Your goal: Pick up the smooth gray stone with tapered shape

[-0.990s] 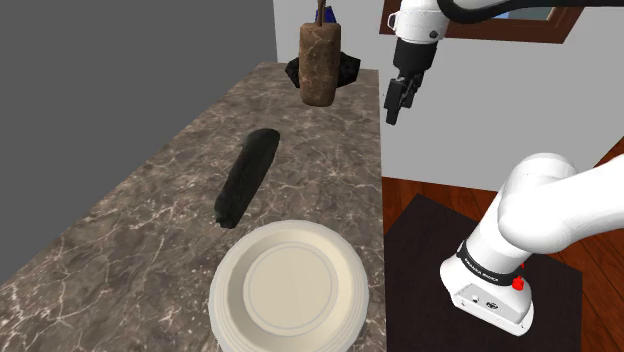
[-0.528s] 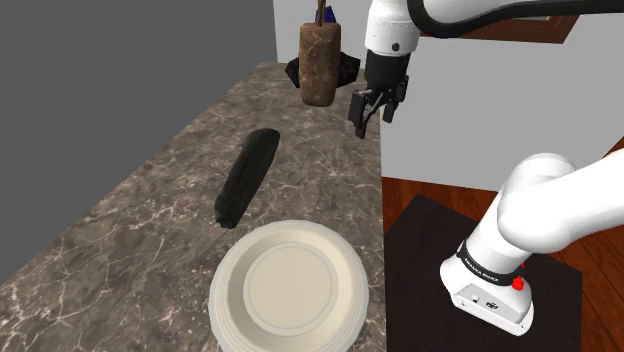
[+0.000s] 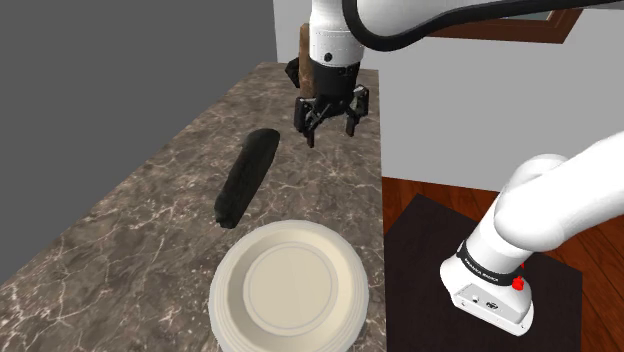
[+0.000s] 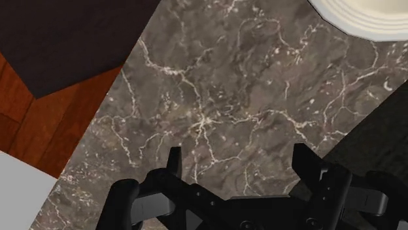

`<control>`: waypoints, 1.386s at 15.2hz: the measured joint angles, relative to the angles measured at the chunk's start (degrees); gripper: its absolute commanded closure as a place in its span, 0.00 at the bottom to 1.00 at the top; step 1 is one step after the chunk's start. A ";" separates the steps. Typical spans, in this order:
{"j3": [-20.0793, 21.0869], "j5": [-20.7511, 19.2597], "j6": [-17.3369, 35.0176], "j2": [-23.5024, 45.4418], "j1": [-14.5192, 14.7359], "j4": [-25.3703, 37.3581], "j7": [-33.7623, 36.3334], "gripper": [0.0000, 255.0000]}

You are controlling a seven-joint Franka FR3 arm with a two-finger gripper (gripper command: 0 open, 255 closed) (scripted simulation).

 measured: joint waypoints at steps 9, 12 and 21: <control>13.18 -7.34 2.42 20.87 -5.04 17.85 29.39 0.00; 15.98 -13.21 1.40 29.85 -4.75 25.83 39.80 0.00; 16.27 -16.19 6.33 33.89 -4.01 23.86 44.46 0.00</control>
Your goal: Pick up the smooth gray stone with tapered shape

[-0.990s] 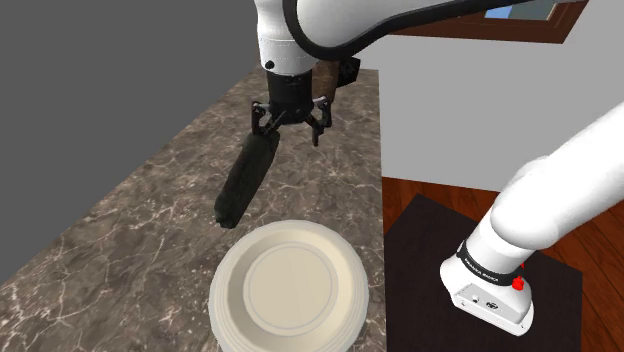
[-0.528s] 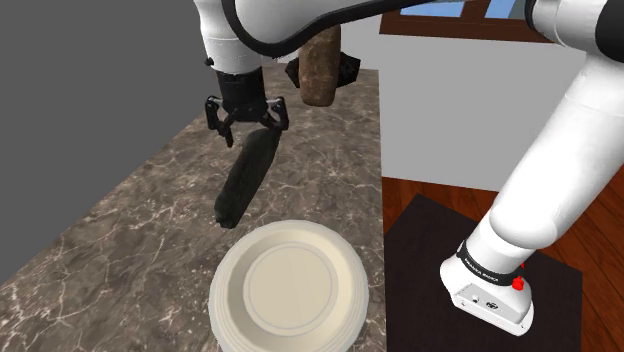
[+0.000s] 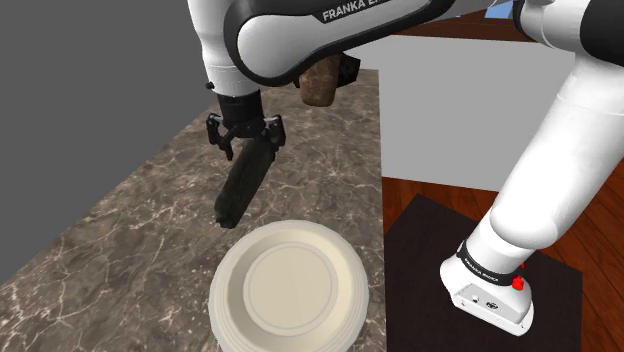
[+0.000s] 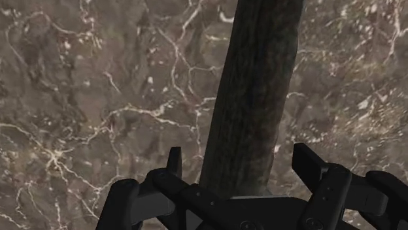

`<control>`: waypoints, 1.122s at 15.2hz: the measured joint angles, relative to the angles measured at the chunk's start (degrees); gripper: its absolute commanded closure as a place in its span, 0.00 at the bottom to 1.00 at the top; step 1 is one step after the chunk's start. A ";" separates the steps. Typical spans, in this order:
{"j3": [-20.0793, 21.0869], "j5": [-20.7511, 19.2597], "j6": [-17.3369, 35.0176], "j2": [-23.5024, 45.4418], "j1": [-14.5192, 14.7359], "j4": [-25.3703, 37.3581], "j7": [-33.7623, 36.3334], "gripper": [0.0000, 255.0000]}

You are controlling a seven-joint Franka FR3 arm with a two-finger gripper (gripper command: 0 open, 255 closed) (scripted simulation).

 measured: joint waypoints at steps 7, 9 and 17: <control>0.03 -0.03 0.39 -0.05 0.04 -0.38 0.15 1.00; 0.03 -0.03 0.39 -0.06 0.04 -0.39 0.15 1.00; 0.08 0.40 -3.22 -0.41 0.03 2.90 -0.33 1.00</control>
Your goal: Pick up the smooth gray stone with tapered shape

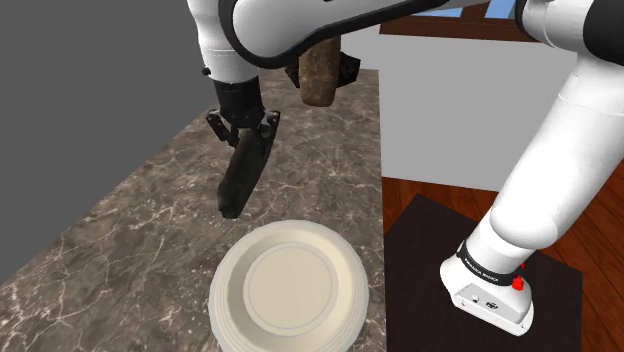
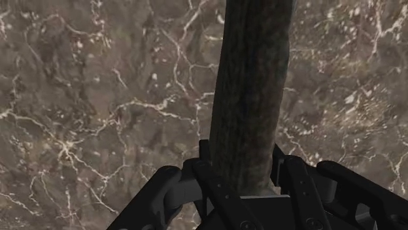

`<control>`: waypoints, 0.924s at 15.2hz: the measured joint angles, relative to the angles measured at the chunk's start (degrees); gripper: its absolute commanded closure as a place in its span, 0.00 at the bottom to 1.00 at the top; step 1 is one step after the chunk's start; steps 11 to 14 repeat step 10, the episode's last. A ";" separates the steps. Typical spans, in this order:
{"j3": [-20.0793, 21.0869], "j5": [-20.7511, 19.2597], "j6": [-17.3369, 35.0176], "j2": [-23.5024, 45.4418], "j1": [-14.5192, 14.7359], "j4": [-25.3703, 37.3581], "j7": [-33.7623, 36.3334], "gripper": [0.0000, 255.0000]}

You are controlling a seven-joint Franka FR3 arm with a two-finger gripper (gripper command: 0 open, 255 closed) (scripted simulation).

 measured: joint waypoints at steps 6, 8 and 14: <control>0.14 -0.18 -4.80 0.44 0.25 5.13 -0.15 1.00; 0.13 0.01 -6.09 0.19 0.21 6.24 -0.36 1.00; 0.21 -0.09 -7.47 0.35 0.34 7.74 -0.31 1.00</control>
